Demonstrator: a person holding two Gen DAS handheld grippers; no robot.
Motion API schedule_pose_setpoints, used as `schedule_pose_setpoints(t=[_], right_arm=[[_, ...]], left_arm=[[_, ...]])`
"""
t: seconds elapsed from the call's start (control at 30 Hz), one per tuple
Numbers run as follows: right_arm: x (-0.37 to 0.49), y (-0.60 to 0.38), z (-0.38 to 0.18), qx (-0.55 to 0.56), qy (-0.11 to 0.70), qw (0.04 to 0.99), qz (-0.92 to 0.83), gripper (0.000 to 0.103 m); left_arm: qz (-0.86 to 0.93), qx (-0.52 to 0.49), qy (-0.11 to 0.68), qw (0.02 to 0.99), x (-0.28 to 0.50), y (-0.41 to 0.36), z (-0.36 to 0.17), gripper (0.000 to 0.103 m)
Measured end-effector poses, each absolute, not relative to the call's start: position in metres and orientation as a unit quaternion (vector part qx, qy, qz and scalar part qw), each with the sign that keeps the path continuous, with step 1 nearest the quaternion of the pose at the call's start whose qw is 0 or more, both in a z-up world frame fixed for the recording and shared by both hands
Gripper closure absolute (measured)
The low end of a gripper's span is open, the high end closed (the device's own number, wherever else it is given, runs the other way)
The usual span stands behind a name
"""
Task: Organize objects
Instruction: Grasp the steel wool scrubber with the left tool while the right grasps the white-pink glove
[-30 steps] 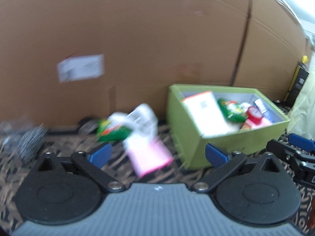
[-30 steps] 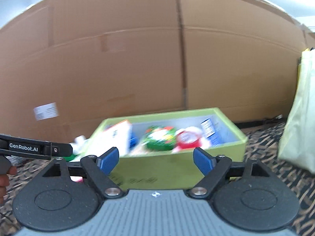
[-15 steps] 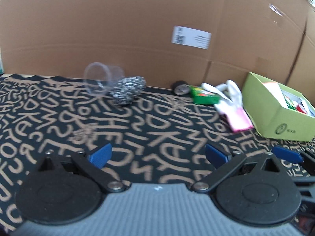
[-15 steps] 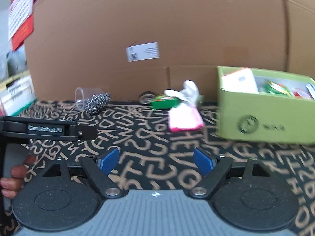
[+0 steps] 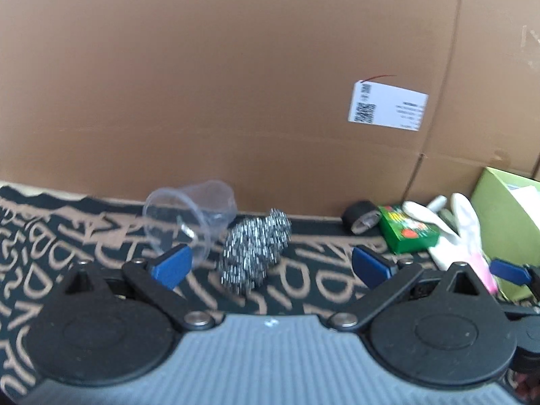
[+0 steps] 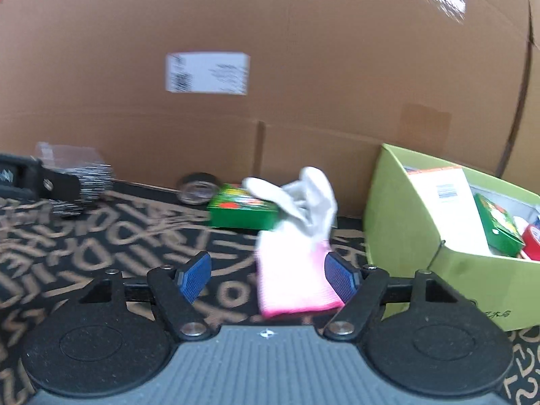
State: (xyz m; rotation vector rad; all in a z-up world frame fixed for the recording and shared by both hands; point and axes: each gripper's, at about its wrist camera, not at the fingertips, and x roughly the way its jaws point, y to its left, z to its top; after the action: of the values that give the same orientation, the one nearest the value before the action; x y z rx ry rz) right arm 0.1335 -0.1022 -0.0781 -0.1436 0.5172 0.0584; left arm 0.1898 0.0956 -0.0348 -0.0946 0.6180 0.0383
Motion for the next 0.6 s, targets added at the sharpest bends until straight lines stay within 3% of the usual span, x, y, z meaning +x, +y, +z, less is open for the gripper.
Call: schedule_pose_setpoints(t=[0.1,0.23,0.3,0.37,0.4,0.47,0.6], right_arm=[[0.144,-0.103,-0.083,-0.072,0.272,0.959,0.030,0.027],[0.152,-0.107,-0.085,-0.060,0.289,0.955,0.035,0.030],[0.152,-0.111,-0.084,-0.040,0.293,0.954,0.049,0.061],[0.149,-0.112,-0.083,-0.042,0.292,0.954,0.044,0.078],[0.146,-0.114,-0.083,-0.043,0.290,0.955,0.046,0.088],[0.139,-0.117,-0.081,-0.034,0.288,0.956,0.051,0.094],[0.111,-0.122,-0.074,-0.015,0.277,0.958,0.072,0.096]], left_arm=[[0.015,-0.032,0.305,0.952,0.207,0.092,-0.038,0.002],[-0.003,-0.008,0.315,0.949,0.219,0.085,-0.043,0.014],[-0.005,-0.001,0.325,0.946,0.223,0.083,-0.047,0.023],[-0.011,0.005,0.337,0.941,0.225,0.082,-0.051,0.052],[-0.011,0.009,0.340,0.940,0.224,0.081,-0.052,0.060],[-0.018,0.013,0.340,0.940,0.218,0.081,-0.051,0.064],[-0.053,0.001,0.348,0.936,0.196,0.076,-0.045,0.066]])
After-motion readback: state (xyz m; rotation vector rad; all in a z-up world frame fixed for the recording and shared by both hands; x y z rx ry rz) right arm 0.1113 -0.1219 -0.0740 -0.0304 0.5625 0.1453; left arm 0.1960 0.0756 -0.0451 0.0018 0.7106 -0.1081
